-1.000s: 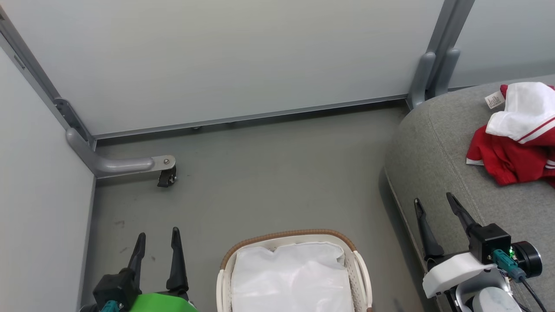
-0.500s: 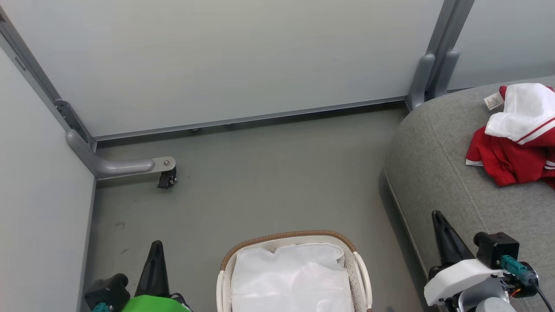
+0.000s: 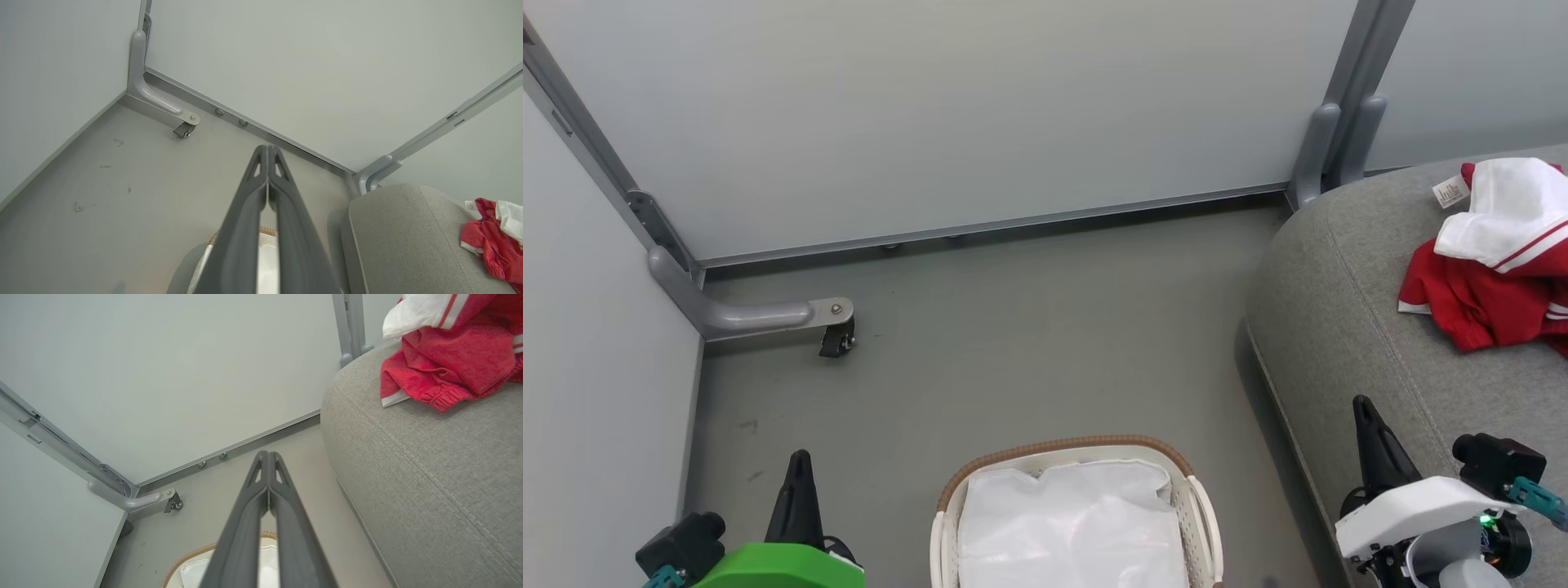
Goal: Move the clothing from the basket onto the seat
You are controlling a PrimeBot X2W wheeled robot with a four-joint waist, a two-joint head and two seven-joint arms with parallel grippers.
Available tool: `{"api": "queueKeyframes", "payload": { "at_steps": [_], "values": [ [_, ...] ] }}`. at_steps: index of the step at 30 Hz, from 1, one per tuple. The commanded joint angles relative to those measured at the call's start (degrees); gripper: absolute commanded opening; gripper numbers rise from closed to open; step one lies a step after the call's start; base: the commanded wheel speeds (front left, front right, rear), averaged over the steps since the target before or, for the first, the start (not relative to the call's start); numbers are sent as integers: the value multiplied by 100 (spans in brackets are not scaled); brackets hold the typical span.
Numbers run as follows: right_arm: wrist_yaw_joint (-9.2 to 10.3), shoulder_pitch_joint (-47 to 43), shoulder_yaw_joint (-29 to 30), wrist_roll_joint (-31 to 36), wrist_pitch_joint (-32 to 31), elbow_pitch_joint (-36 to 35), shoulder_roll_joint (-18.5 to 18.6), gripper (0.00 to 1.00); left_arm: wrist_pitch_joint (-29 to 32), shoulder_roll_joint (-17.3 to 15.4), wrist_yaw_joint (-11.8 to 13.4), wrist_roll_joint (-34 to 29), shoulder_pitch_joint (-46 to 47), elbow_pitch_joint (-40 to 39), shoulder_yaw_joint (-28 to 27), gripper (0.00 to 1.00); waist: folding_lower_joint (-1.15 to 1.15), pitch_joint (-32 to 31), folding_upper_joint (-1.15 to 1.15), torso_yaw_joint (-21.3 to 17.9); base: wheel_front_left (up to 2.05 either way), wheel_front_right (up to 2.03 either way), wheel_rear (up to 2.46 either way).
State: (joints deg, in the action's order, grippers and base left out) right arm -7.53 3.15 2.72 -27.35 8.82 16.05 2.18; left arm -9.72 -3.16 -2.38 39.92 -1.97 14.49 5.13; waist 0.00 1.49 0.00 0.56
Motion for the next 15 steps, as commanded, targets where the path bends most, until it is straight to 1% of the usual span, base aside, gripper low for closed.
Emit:
{"api": "queueKeyframes", "payload": {
  "at_steps": [1,15],
  "values": [
    [2,141,29,-250,-44,-99,35,0,41,-57,-35,213,187,-75,-60,0,0,-2,0,-1,0,0,0],
    [2,183,102,-1501,-345,-127,46,0,319,-82,-138,1265,320,-87,-235,0,0,-19,0,-8,0,0,0]
  ]
}}
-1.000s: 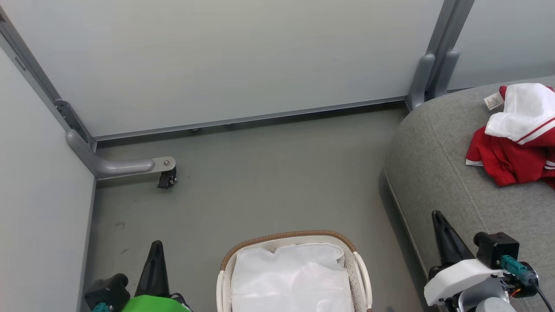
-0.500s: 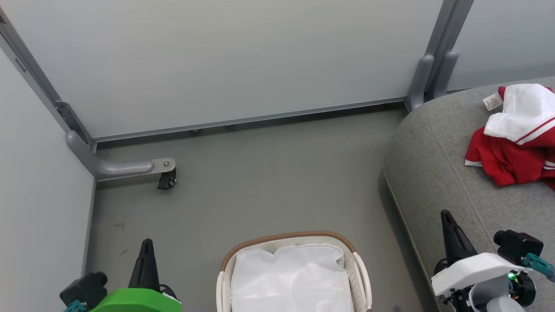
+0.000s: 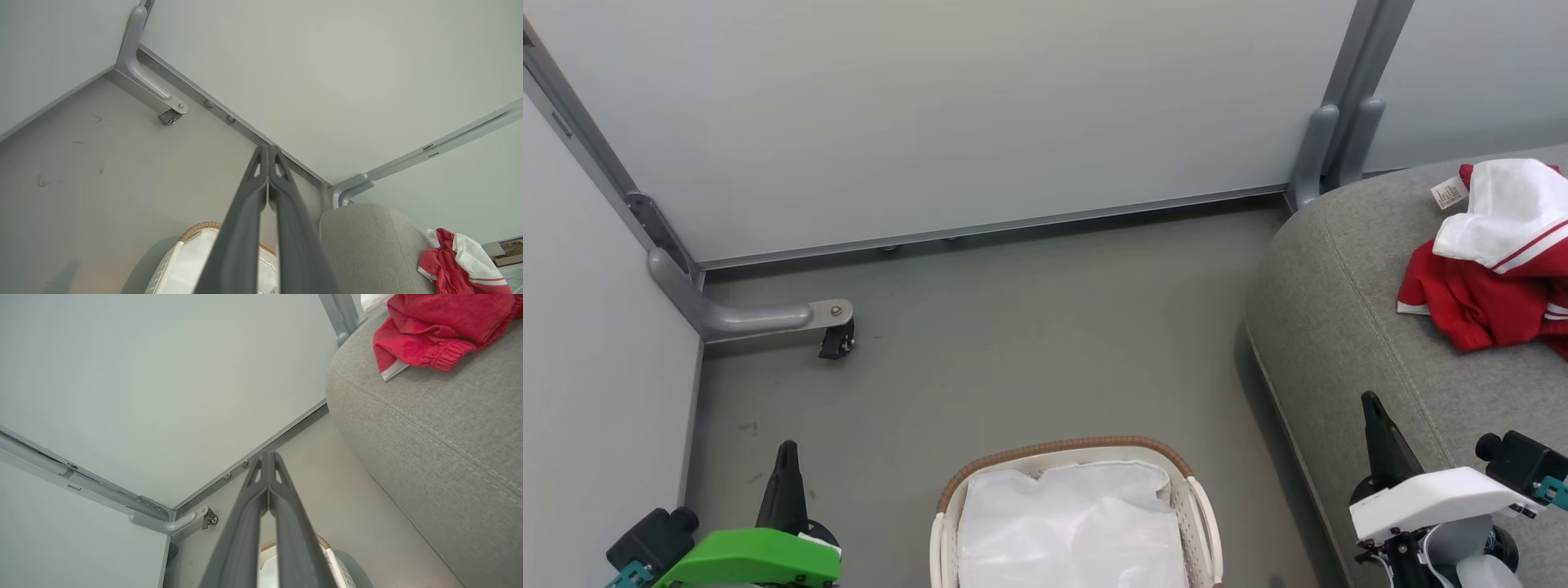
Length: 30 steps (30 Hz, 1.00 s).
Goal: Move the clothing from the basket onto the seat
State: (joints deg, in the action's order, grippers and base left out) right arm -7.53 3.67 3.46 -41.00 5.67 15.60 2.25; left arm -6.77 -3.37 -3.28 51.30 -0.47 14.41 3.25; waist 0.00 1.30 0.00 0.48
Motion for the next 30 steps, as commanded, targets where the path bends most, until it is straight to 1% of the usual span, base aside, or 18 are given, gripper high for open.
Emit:
{"api": "queueKeyframes", "payload": {
  "at_steps": [1,14,30],
  "values": [
    [2,134,34,-231,-53,-84,41,0,44,-62,-53,203,182,-79,-61,0,0,-2,0,-1,0,0,0],
    [3,169,92,-1239,-295,-105,49,0,278,-73,-134,1035,292,-78,-214,0,0,-19,0,-8,0,0,0],
    [4,208,155,-2313,-556,-127,58,0,533,-76,-217,1921,411,-74,-386,0,0,-39,0,-16,0,0,0]
  ]
}}
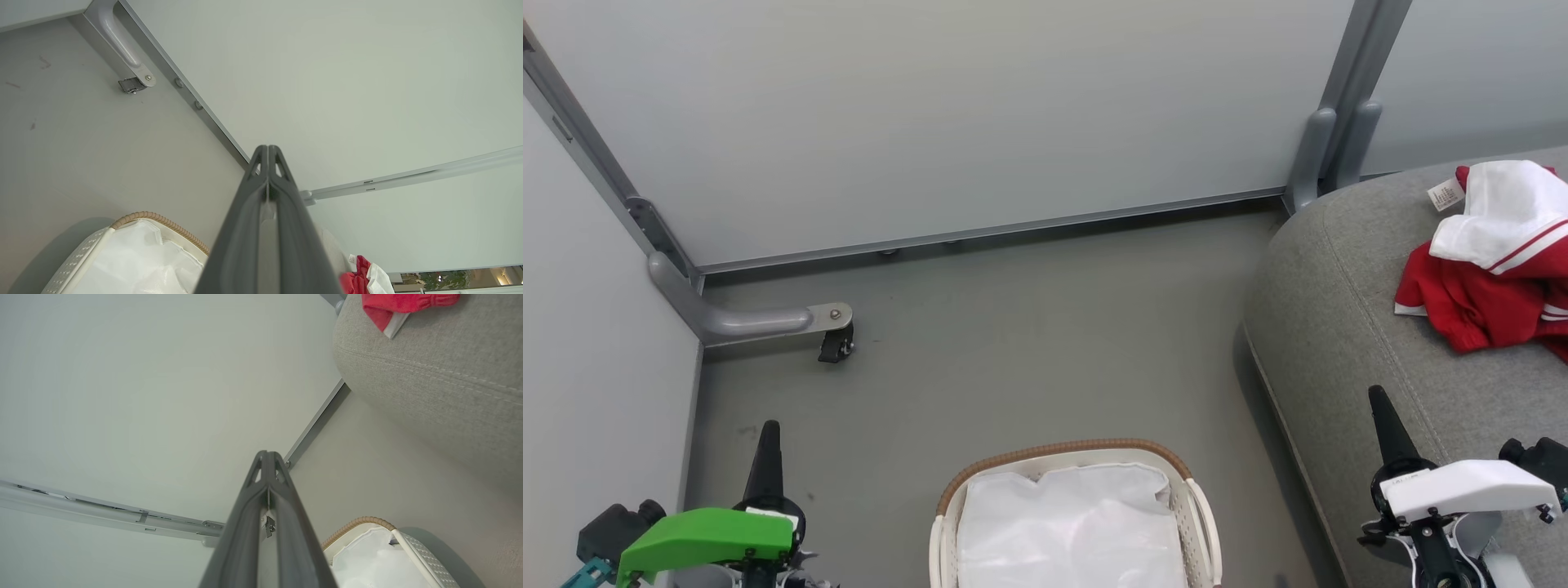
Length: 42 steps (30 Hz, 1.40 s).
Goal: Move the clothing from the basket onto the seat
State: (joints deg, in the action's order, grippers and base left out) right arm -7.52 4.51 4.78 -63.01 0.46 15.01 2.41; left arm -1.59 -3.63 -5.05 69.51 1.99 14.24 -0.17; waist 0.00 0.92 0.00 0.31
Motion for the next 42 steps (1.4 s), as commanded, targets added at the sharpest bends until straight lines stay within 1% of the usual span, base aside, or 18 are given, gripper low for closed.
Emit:
{"api": "queueKeyframes", "payload": {
  "at_steps": [1,23,42],
  "values": [
    [3,126,25,-162,-48,-69,43,0,33,-49,-46,147,170,-57,-54,0,0,-2,0,0,0,0,0],
    [3,153,101,-1419,-346,-87,51,0,346,-41,-144,1163,302,-48,-269,0,0,-30,0,-13,0,0,0],
    [4,191,148,-2314,-558,-99,58,0,569,-27,-213,1892,397,-37,-431,0,0,-54,0,-23,0,0,0]
  ]
}}
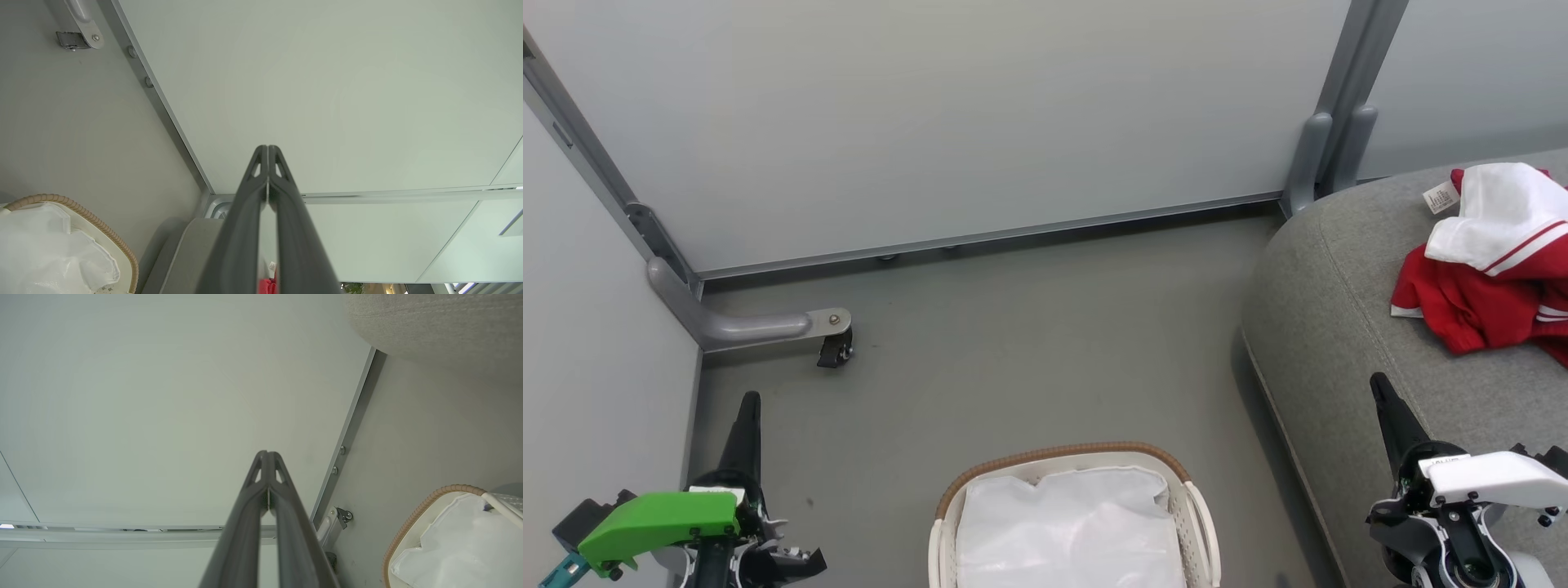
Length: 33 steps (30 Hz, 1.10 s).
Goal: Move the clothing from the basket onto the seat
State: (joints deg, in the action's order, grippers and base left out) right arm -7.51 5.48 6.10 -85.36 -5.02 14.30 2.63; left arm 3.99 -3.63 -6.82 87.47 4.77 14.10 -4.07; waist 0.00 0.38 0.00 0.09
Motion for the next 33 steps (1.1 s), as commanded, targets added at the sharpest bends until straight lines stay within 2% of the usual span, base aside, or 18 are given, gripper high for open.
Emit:
{"api": "queueKeyframes", "payload": {
  "at_steps": [1,15,33],
  "values": [
    [3,94,20,-130,-30,-28,37,0,30,-26,-39,132,127,-22,-50,0,0,-2,0,-1,0,0,0],
    [4,100,55,-712,-178,-38,41,0,186,-14,-86,593,187,-14,-151,0,0,-20,0,-8,0,0,0],
    [4,96,52,-714,-171,-36,41,0,197,3,-84,559,170,-12,-180,0,0,-21,0,-9,0,0,0]
  ]
}}
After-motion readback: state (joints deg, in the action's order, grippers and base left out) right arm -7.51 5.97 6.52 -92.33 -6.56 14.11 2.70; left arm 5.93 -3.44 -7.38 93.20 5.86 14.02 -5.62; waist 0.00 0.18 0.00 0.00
